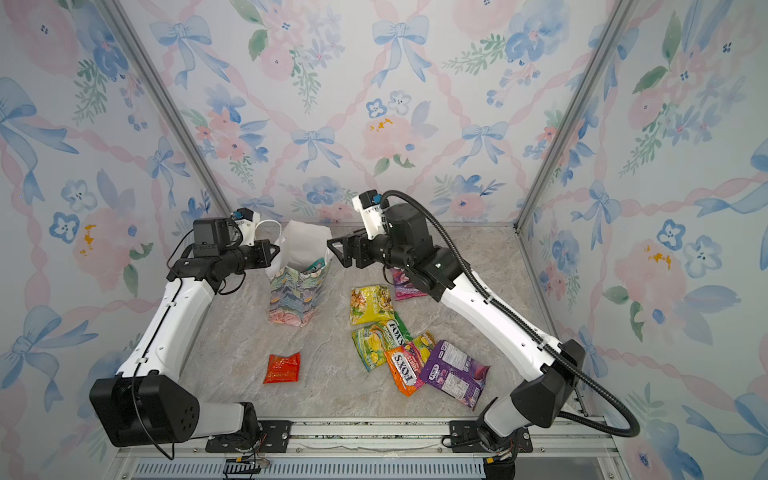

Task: Place the snacks into the paper bag
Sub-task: 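Withdraw the right gripper and reach to the purple packet nearest the robot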

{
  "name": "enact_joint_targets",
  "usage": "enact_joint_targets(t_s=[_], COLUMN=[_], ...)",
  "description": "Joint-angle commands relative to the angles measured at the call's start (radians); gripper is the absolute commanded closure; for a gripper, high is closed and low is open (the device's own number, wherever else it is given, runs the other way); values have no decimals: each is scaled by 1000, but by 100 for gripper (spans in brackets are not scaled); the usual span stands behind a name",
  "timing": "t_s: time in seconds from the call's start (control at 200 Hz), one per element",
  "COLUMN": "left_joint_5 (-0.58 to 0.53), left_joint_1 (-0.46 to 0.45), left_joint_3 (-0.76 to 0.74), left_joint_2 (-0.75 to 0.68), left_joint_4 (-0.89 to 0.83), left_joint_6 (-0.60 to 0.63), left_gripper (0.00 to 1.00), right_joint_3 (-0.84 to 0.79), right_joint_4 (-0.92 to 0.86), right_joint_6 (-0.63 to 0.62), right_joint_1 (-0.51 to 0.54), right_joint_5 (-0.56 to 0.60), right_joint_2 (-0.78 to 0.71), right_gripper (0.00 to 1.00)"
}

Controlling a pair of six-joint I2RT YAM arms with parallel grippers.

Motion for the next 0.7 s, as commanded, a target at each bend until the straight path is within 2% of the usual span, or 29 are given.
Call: enact_joint_targets(t_s=[0.0, 0.185, 0.35, 0.565, 0.6, 0.695], left_joint_5=[-28, -63, -67, -73, -72, -70], left_joint_1=[7, 11, 11, 12, 11, 12], left_joint_3=[-24, -44, -48, -53, -54, -55], left_joint_2=[-2, -7, 0, 1, 1, 0], left_joint_4=[15, 14, 17, 16, 17, 16], left_joint_6=[22, 21, 18, 17, 16, 16], left_gripper=[100, 100, 100, 100, 100, 100], right_joint_3=[-201, -473, -621, -754, -777, -844], right_joint_4=[-31, -110, -148, -338, -376, -449], right_joint_6=[37, 83, 156, 239, 262, 348], right_joint_1=[-66, -128, -161, -166, -165, -164], right_joint_5=[57, 103, 121, 281, 304, 341], right_joint_2=[-69, -190, -263, -383, -403, -476], right_gripper=[14, 14, 13, 0, 3, 3])
